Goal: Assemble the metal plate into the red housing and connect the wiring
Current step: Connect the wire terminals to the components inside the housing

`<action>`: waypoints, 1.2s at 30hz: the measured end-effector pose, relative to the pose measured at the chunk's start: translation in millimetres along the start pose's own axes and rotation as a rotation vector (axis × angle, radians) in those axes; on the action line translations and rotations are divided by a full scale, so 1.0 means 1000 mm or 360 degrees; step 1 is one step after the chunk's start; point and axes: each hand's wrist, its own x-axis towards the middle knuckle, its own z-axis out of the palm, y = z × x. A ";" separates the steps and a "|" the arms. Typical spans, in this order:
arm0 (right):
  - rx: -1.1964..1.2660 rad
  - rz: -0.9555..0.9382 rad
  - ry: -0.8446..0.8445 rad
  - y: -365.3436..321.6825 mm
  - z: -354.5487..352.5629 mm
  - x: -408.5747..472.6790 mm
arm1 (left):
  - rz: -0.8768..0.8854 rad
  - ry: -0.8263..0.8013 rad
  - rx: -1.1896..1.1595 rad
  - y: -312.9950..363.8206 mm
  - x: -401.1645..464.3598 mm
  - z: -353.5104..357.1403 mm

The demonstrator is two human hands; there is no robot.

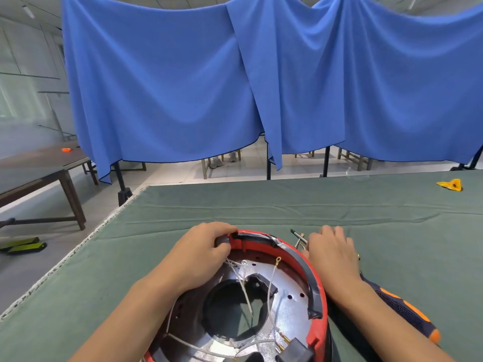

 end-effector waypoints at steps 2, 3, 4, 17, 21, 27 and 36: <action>-0.0052 0.0015 -0.0028 0.001 -0.002 0.001 | 0.0005 0.0007 0.0000 0.000 0.000 0.000; -0.0058 0.0021 -0.0044 0.002 -0.003 0.002 | 0.0007 0.0002 -0.0001 0.000 0.000 0.000; -0.0044 0.0035 -0.0061 0.002 -0.005 0.001 | 0.0007 -0.0008 -0.0001 0.000 -0.001 0.000; 0.2125 0.0321 -0.0187 -0.003 -0.025 0.011 | -0.0030 -0.0005 0.0024 0.002 -0.001 0.000; 0.2721 0.0427 -0.0415 -0.003 -0.043 0.008 | -0.0047 -0.0009 0.0029 0.002 -0.002 0.000; 0.2794 0.0307 -0.0642 -0.008 -0.066 0.001 | 0.0016 0.0138 0.0079 0.011 -0.004 -0.006; 0.2805 0.0243 -0.0479 -0.034 -0.086 -0.019 | -0.0095 0.0140 -0.0827 0.053 -0.013 -0.007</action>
